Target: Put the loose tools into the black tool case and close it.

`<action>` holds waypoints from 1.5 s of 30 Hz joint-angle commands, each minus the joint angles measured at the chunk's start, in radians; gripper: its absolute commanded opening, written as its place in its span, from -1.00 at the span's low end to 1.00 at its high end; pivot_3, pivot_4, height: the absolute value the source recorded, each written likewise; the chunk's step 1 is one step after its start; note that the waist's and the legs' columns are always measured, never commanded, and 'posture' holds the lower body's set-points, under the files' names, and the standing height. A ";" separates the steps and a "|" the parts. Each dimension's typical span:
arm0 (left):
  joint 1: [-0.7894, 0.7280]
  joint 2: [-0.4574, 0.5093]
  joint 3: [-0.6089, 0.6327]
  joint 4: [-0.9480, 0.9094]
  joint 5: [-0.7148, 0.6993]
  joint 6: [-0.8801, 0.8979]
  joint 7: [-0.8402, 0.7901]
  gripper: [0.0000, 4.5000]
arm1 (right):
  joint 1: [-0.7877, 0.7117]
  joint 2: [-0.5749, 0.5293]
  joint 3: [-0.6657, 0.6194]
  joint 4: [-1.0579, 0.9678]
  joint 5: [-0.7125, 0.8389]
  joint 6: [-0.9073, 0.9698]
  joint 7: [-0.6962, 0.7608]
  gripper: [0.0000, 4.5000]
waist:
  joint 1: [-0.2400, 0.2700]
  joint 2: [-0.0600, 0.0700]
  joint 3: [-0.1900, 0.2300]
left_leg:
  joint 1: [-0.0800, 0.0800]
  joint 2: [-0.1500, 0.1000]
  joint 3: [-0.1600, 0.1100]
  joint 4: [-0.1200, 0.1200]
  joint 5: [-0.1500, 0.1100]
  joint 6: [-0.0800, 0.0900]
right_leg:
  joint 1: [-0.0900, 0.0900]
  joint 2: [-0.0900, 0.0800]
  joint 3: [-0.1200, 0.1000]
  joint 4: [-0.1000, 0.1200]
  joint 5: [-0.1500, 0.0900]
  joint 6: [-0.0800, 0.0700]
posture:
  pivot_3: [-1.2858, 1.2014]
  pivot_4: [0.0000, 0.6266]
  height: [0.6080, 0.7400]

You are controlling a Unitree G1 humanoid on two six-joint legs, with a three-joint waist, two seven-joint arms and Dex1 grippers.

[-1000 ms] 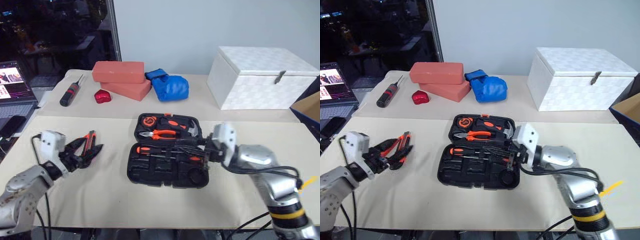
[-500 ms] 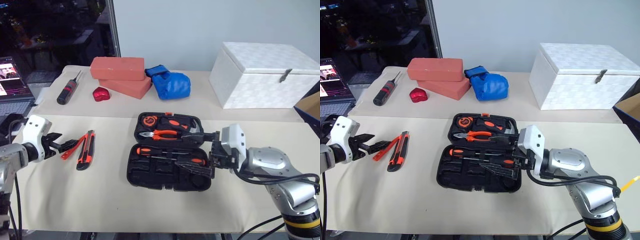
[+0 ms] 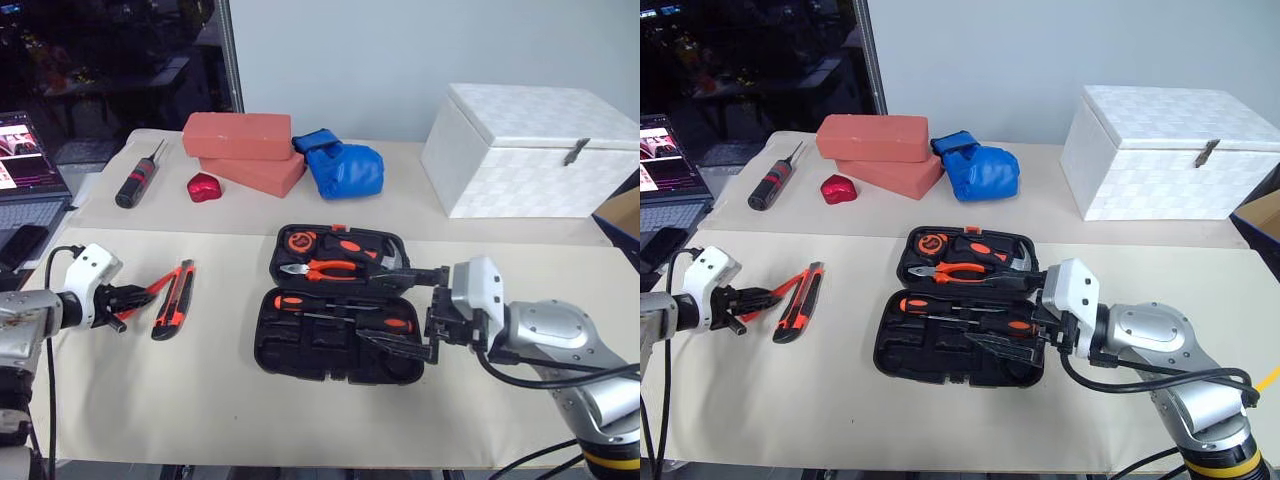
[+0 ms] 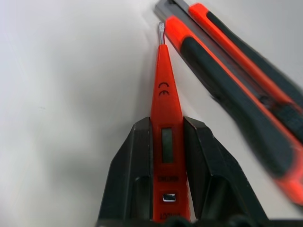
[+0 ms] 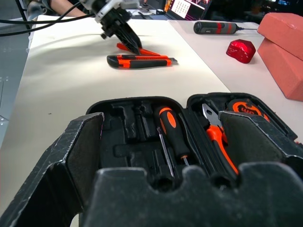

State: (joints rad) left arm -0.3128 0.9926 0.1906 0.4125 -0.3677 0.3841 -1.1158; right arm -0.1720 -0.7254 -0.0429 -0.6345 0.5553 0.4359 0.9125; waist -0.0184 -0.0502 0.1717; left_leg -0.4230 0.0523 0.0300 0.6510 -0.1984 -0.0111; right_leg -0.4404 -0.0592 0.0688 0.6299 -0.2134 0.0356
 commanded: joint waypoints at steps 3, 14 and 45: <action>0.129 0.087 0.142 -0.469 -0.168 0.086 -0.124 -0.79 | 0.106 -0.034 -0.132 -0.065 0.044 -0.059 0.033 1.00 | 0.008 -0.003 0.000 | -0.001 0.000 0.000 0.000 0.000 0.000 | 0.001 0.000 0.000 -0.001 0.000 -0.001 | 0.03 -0.52 1.00; -0.206 -0.074 -0.377 -0.839 -0.144 0.318 -0.040 -0.79 | 0.372 -0.160 -0.478 -0.084 0.111 -0.048 0.178 1.00 | 0.019 0.000 0.001 | 0.004 -0.001 -0.001 0.009 0.000 0.000 | 0.011 0.000 0.001 0.002 -0.005 0.006 | 0.03 -0.52 1.00; -0.403 -0.306 -0.671 -0.461 0.280 0.065 -0.153 -0.24 | 0.393 -0.198 -0.511 -0.120 0.132 0.006 0.094 1.00 | 0.006 0.000 0.002 | 0.008 -0.003 -0.003 0.010 0.000 0.001 | 0.018 0.000 0.003 -0.001 -0.007 0.006 | 0.03 -0.52 1.00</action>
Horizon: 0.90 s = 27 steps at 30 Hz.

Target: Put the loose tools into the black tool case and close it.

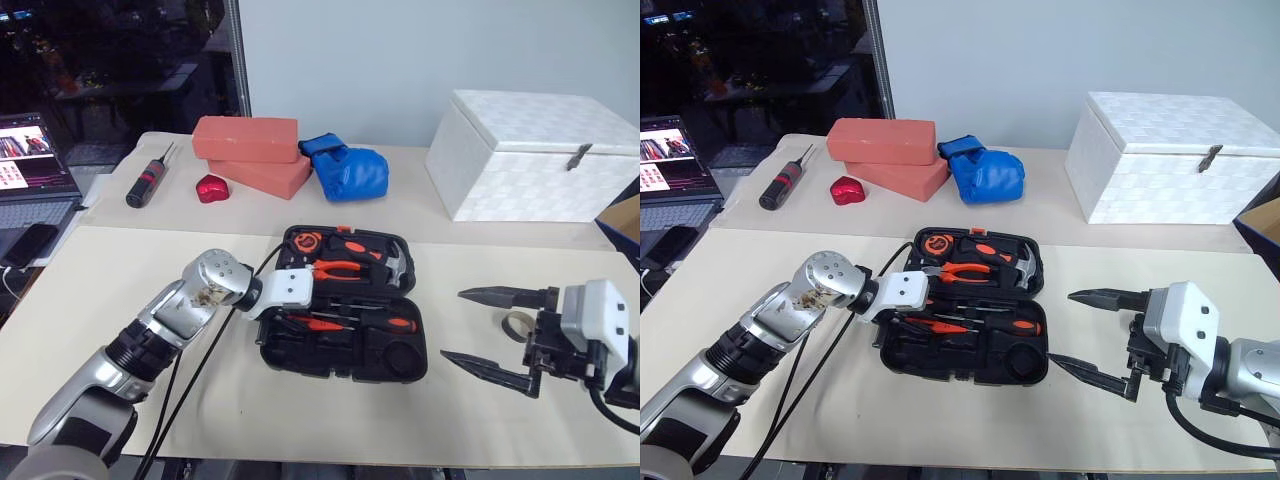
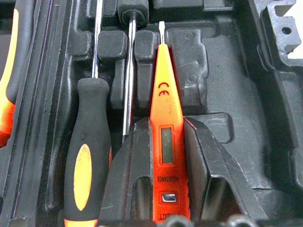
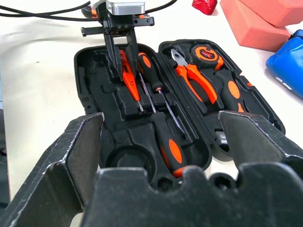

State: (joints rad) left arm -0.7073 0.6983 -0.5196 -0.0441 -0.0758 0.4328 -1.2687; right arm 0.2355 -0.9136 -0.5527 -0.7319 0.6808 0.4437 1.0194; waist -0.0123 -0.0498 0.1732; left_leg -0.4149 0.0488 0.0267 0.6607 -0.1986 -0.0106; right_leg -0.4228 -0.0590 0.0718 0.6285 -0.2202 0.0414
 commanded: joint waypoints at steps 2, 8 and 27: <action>-0.006 -0.007 0.090 -0.033 -0.066 0.049 -0.012 0.08 | -0.015 -0.010 -0.001 -0.022 0.007 -0.002 -0.014 1.00 | 0.000 0.000 0.000 | 0.000 0.000 0.000 0.000 0.000 0.000 | 0.000 0.000 0.000 0.000 0.000 0.000 | 0.03 -0.52 1.00; 0.057 -0.008 0.322 -0.125 -0.337 0.272 -0.017 -0.16 | -0.019 -0.001 0.006 -0.009 0.003 -0.011 -0.015 1.00 | -0.004 0.000 0.000 | 0.000 0.000 -0.001 0.000 0.000 0.000 | -0.001 0.000 0.000 0.001 0.000 0.000 | 0.03 -0.52 1.00; 0.299 -0.123 0.253 -0.180 -0.159 0.143 0.331 -0.97 | -0.019 0.011 0.036 -0.016 0.006 -0.008 -0.034 1.00 | -0.006 0.001 0.000 | 0.000 0.000 -0.001 0.000 0.000 0.000 | 0.000 0.000 0.000 0.001 0.001 0.002 | 0.03 -0.52 1.00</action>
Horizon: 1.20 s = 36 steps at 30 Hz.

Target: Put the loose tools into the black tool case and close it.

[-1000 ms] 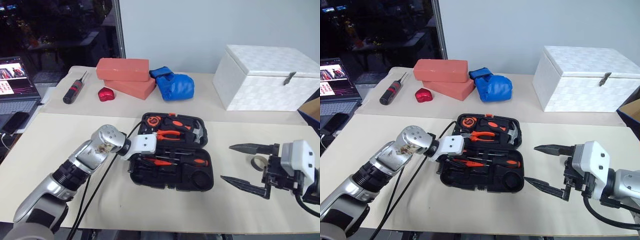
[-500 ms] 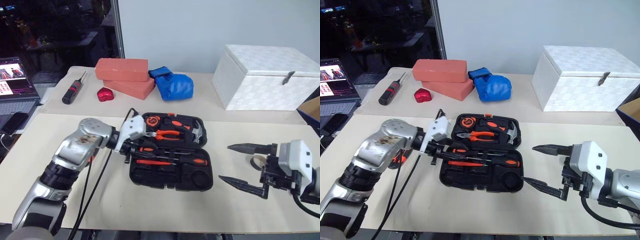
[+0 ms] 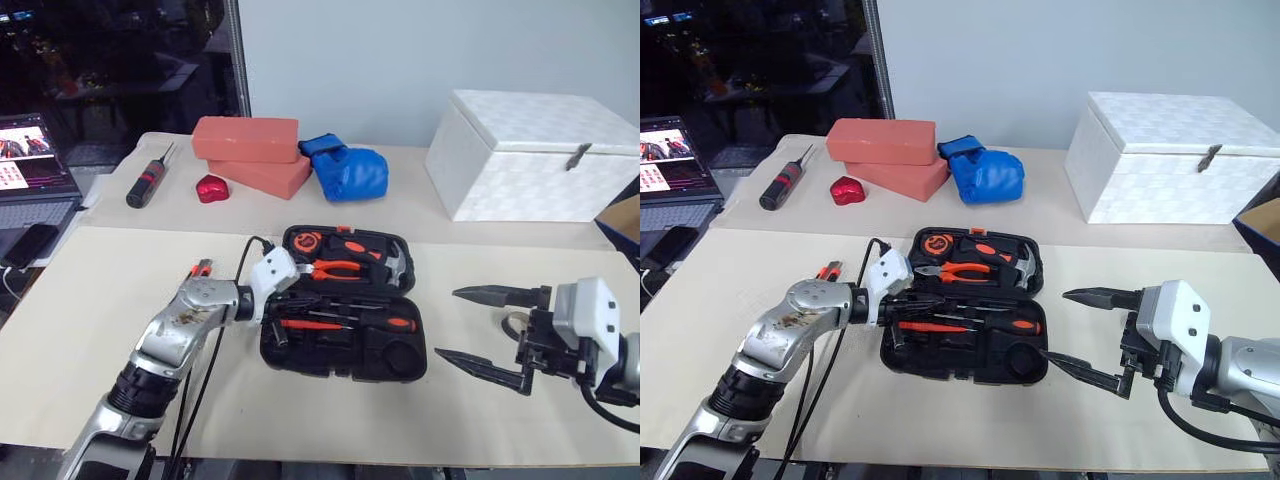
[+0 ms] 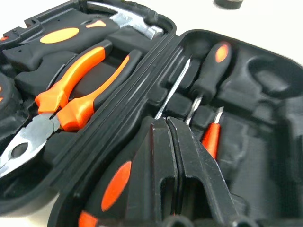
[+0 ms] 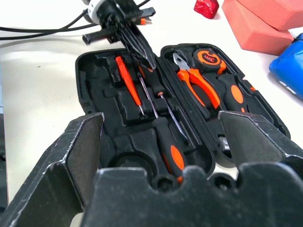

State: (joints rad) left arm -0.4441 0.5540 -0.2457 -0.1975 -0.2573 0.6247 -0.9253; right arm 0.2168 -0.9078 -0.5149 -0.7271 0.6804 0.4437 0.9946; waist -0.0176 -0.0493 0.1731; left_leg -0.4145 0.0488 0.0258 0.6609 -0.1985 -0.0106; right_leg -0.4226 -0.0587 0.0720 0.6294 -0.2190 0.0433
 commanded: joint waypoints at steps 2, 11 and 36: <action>0.060 0.031 -0.029 -0.024 0.032 -0.073 -0.017 -0.97 | -0.001 0.004 0.002 -0.021 0.007 -0.007 -0.013 1.00 | 0.001 0.000 0.000 | 0.000 0.000 0.000 0.000 0.000 0.000 | 0.000 0.000 0.000 0.000 0.000 0.000 | 0.03 -0.52 1.00; 0.191 0.062 -0.063 0.053 0.146 -0.364 -0.010 -0.97 | -0.005 0.002 0.020 -0.020 0.006 -0.010 -0.020 1.00 | 0.004 0.006 -0.004 | 0.003 0.000 0.001 0.000 0.000 0.000 | 0.003 -0.001 0.000 -0.001 -0.002 -0.003 | 0.03 -0.52 1.00; 0.190 0.292 0.464 0.087 -0.148 0.255 0.248 0.79 | -0.154 0.046 0.171 0.052 -0.008 -0.068 -0.004 1.00 | 0.007 0.005 -0.003 | 0.002 0.001 0.001 -0.001 0.000 0.000 | -0.001 -0.001 -0.001 -0.002 -0.001 -0.004 | 0.03 -0.52 1.00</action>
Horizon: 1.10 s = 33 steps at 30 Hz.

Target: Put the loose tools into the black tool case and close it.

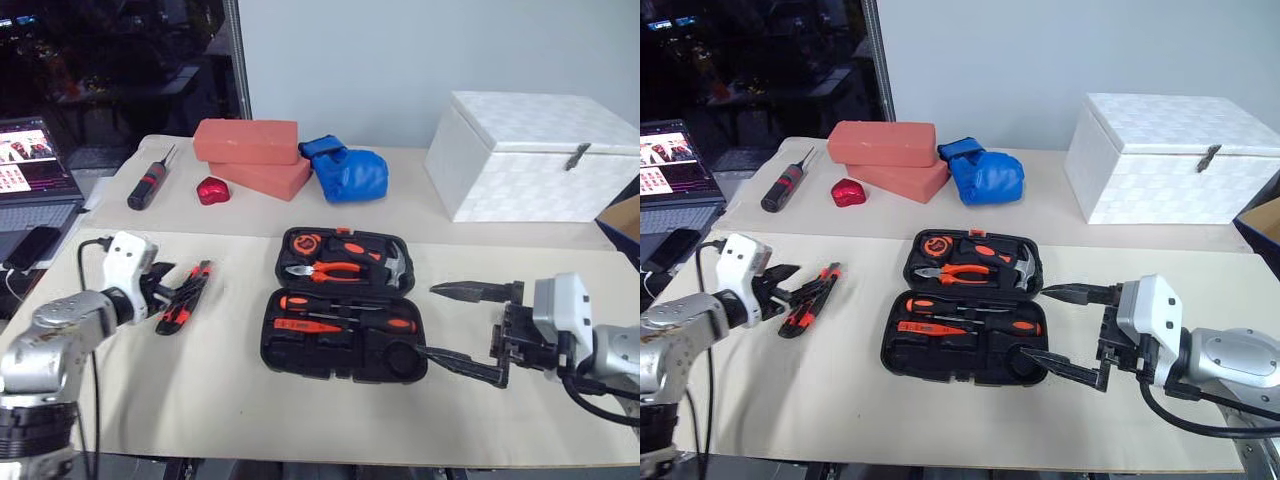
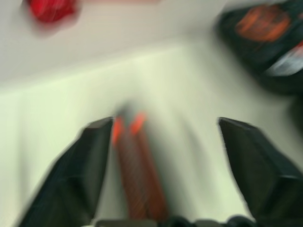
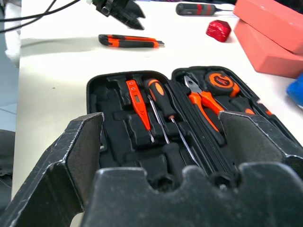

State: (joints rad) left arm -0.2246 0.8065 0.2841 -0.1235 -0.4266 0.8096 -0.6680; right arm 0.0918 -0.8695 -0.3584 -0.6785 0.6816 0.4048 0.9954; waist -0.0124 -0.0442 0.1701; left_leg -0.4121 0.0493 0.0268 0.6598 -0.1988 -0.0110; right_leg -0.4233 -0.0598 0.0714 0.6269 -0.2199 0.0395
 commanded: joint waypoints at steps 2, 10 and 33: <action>-0.031 0.031 -0.093 0.023 0.043 0.092 0.025 0.79 | -0.032 0.009 0.020 0.001 -0.012 -0.029 -0.009 1.00 | 0.001 -0.001 0.001 | -0.001 0.000 0.001 0.000 0.000 0.000 | 0.000 -0.001 0.000 -0.001 0.000 0.000 | 0.03 -0.52 1.00; 0.006 0.012 -0.063 0.035 0.026 -0.013 -0.032 -0.23 | 0.005 0.002 -0.016 -0.016 -0.009 -0.022 -0.020 1.00 | 0.000 -0.002 0.002 | -0.003 0.001 0.001 -0.001 0.000 0.000 | -0.002 -0.001 -0.001 0.000 0.000 -0.001 | 0.03 -0.52 1.00; -0.369 -0.066 -0.710 -0.064 0.240 -0.435 -0.664 -0.24 | 0.288 -0.036 -0.359 -0.030 0.023 -0.030 0.154 1.00 | 0.003 -0.002 0.005 | -0.004 0.000 0.002 0.001 0.000 0.000 | 0.000 0.000 0.000 -0.001 0.000 0.001 | 0.03 -0.52 1.00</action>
State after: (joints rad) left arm -0.5592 0.7518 -0.4162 -0.1972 -0.2108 0.4064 -1.3244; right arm 0.4052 -0.8790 -0.6773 -0.7181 0.6901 0.3969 1.1336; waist -0.0096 -0.0463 0.1750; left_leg -0.4160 0.0496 0.0285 0.6607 -0.1988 -0.0111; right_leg -0.4233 -0.0595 0.0719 0.6258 -0.2197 0.0401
